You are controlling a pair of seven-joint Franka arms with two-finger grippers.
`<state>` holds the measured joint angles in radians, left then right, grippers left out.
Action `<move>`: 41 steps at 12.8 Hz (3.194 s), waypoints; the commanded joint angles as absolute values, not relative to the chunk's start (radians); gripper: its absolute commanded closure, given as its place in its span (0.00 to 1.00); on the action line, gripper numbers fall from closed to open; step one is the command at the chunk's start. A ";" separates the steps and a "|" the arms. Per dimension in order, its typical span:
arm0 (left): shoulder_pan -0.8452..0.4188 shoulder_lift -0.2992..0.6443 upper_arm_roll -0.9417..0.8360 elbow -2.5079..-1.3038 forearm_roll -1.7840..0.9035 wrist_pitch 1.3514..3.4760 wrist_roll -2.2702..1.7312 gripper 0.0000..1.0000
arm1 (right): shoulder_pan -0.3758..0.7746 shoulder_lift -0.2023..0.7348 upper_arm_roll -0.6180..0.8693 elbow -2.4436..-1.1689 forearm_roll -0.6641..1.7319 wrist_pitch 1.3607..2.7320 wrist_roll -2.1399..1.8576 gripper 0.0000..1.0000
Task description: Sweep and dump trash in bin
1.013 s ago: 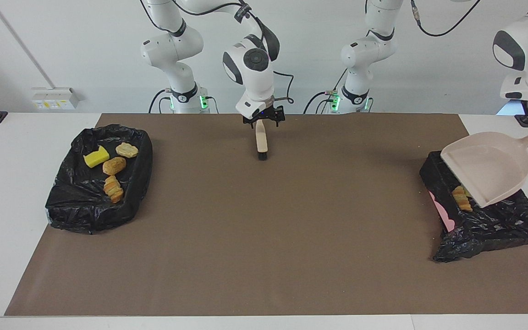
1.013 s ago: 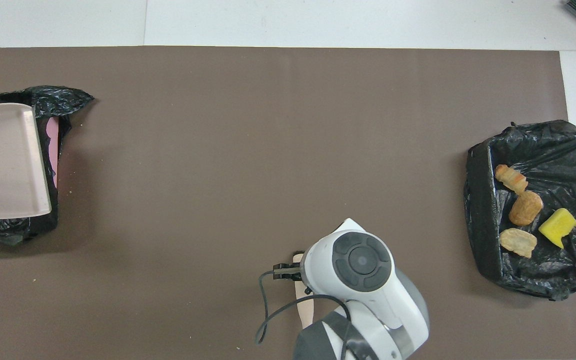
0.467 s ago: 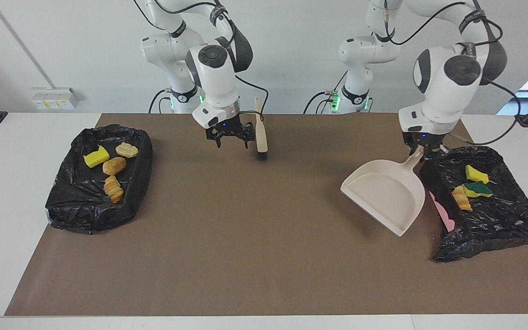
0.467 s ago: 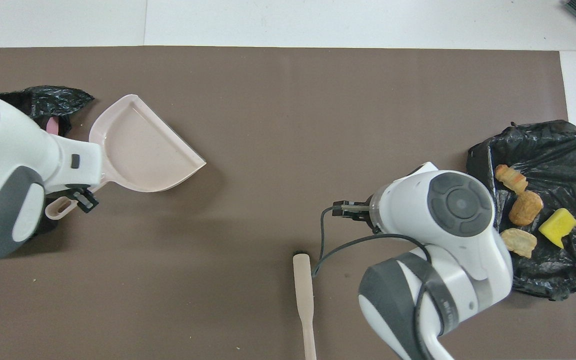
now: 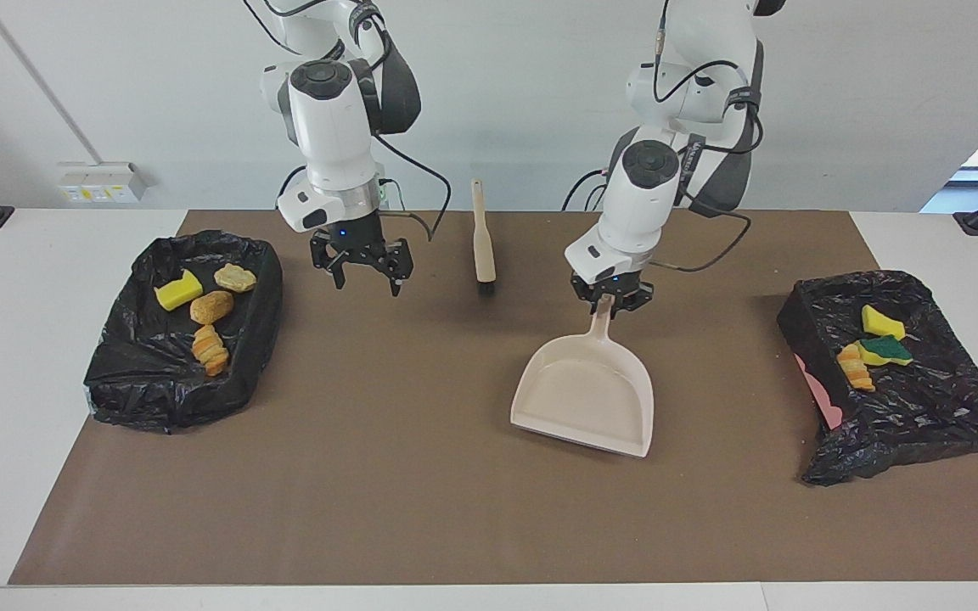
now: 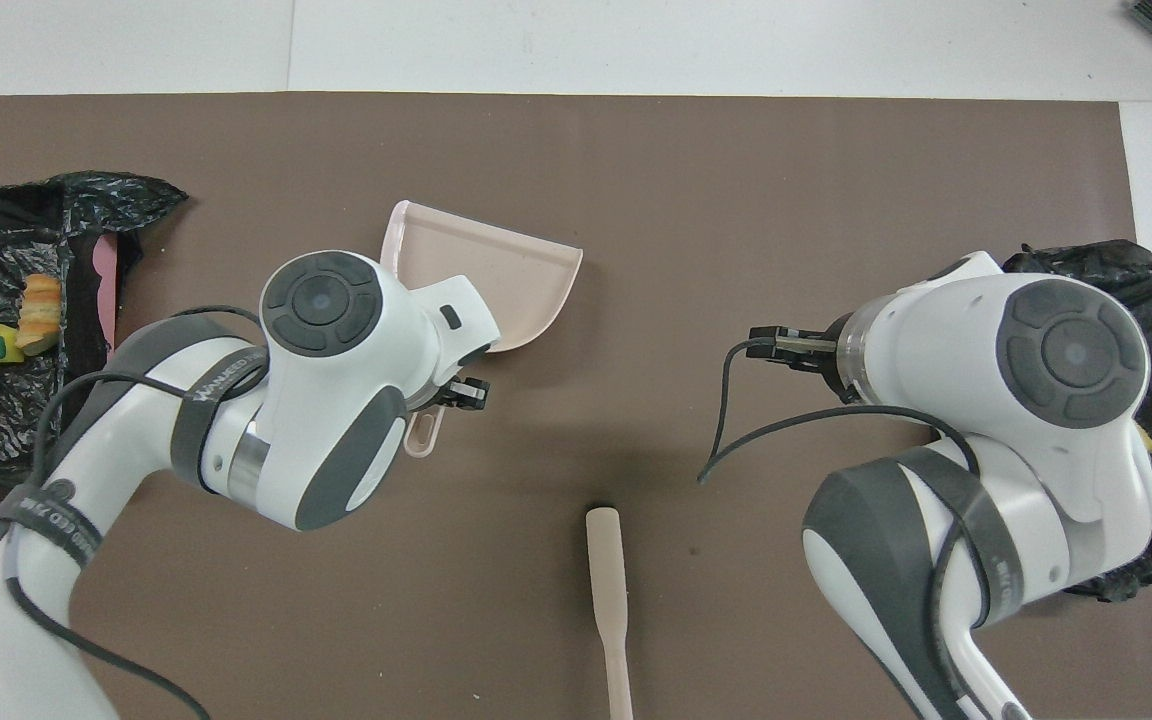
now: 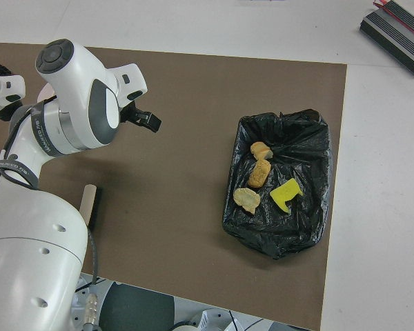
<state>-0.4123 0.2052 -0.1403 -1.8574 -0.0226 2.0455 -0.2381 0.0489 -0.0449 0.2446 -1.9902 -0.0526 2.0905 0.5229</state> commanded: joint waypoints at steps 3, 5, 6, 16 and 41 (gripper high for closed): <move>-0.566 0.438 -0.115 -1.580 -0.045 2.007 -0.457 1.00 | -0.034 -0.055 0.253 -1.859 -0.103 1.878 0.433 0.00; -0.606 0.514 -0.112 -1.499 -0.044 1.987 -0.518 1.00 | -0.029 -0.078 0.171 -1.815 -0.101 1.824 0.333 0.00; -0.607 0.514 -0.112 -1.496 -0.044 1.982 -0.532 1.00 | -0.023 -0.080 0.134 -1.806 -0.100 1.801 0.284 0.00; -0.502 0.269 -0.095 -1.675 0.051 1.919 -0.624 0.00 | -0.022 -0.133 -0.050 -1.546 -0.069 1.456 0.060 0.00; 0.048 -0.071 -0.089 -1.417 0.005 1.298 0.195 0.00 | -0.003 -0.144 -0.055 -1.605 -0.021 1.526 0.031 0.00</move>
